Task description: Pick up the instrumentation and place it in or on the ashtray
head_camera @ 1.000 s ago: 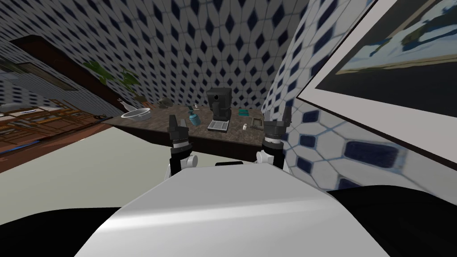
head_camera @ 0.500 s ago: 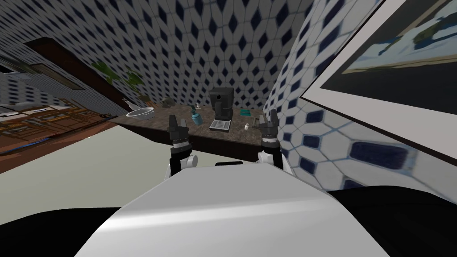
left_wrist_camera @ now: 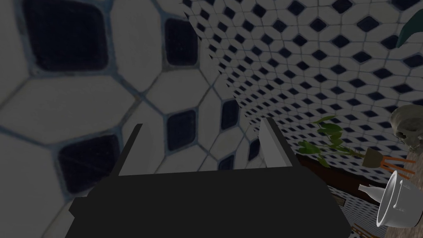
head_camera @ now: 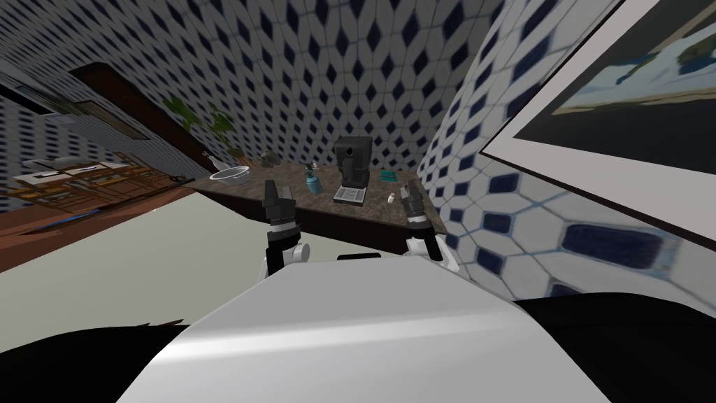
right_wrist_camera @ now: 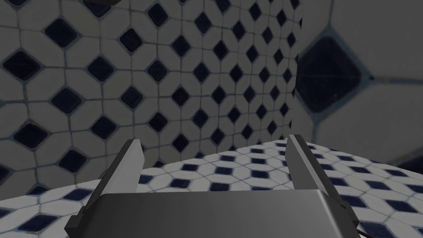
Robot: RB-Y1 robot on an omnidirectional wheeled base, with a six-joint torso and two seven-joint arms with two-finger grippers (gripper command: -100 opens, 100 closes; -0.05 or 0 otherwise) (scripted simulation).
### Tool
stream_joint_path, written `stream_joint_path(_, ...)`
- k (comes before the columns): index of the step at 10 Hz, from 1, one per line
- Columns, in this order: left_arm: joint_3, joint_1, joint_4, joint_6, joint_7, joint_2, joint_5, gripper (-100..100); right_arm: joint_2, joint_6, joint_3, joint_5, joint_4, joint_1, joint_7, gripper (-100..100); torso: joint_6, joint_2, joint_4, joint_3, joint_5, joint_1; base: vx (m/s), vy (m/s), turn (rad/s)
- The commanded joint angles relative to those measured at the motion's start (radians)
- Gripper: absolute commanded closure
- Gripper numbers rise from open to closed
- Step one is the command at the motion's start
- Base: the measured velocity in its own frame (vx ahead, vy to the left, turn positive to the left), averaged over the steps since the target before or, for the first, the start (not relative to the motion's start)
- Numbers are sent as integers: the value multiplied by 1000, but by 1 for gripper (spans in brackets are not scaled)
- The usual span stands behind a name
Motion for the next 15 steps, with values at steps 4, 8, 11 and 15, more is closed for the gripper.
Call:
stream_joint_path(4, 0, 0, 0, 0, 0, 0, 0, 0, -105, 80, -14, 18, 108, -37, 43, -100, 0, 0, 0, 0, 0, -1, -26, 44, 61)
stream_joint_path(8, 0, 0, 0, 0, 0, 0, 0, 0, -199, 156, -23, 41, 217, -75, 88, -100, 0, 0, 0, 0, 0, 0, -25, 54, 71)
stream_joint_path(11, 0, 0, 0, 0, 0, 0, 0, 0, -267, 205, -27, 59, 287, -100, 117, -100, 0, -1, 0, 0, 0, 0, -13, 56, 59)
stream_joint_path(15, 0, 0, 0, 0, 0, 0, 0, 0, -361, 270, -26, 91, 395, -133, 154, -100, 0, -2, 0, -1, 1, 2, 2, 75, 54)
